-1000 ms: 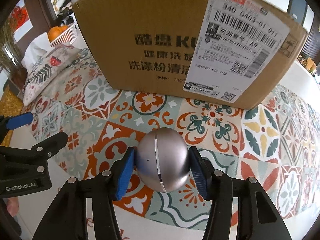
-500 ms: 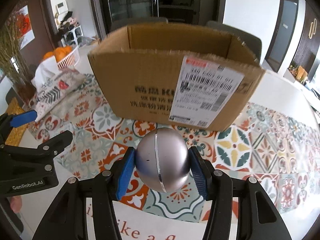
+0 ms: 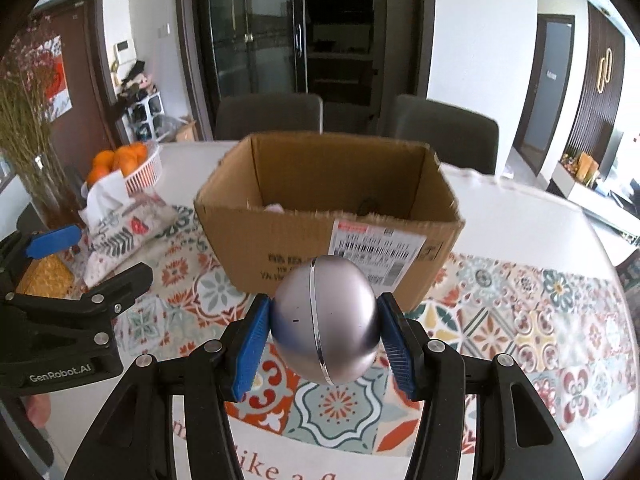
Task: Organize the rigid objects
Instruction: 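Carry the silver speaker into the box and open the right tool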
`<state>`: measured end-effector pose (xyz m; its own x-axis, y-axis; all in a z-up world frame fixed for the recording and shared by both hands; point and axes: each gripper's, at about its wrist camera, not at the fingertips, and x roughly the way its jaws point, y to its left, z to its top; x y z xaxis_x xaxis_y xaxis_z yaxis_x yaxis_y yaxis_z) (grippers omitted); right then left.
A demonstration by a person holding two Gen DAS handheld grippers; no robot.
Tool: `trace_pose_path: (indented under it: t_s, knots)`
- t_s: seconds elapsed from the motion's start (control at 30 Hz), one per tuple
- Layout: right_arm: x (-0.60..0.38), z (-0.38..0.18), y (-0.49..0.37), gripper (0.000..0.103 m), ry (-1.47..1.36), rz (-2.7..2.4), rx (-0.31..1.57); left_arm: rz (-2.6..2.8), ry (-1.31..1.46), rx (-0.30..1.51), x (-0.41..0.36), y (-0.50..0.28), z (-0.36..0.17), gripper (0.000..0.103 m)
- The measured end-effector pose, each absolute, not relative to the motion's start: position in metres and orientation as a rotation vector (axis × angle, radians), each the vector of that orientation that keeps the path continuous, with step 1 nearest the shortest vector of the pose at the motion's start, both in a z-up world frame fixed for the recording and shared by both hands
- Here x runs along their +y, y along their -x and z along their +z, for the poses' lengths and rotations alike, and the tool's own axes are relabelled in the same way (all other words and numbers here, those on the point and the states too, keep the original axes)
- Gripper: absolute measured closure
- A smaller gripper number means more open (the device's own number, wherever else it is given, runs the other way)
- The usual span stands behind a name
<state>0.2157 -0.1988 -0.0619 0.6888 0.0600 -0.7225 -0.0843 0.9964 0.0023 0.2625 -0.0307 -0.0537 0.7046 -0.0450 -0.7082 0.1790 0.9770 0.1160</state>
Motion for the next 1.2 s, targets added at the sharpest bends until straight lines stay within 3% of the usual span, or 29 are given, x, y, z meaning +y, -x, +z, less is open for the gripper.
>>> trace_pose_path:
  t_s: [1.2]
  knots:
    - [-0.205,0.016,-0.256,0.049,0.072,0.055,0.589,-0.145,-0.157,0.595,-0.047,-0.310,0.015,0.000]
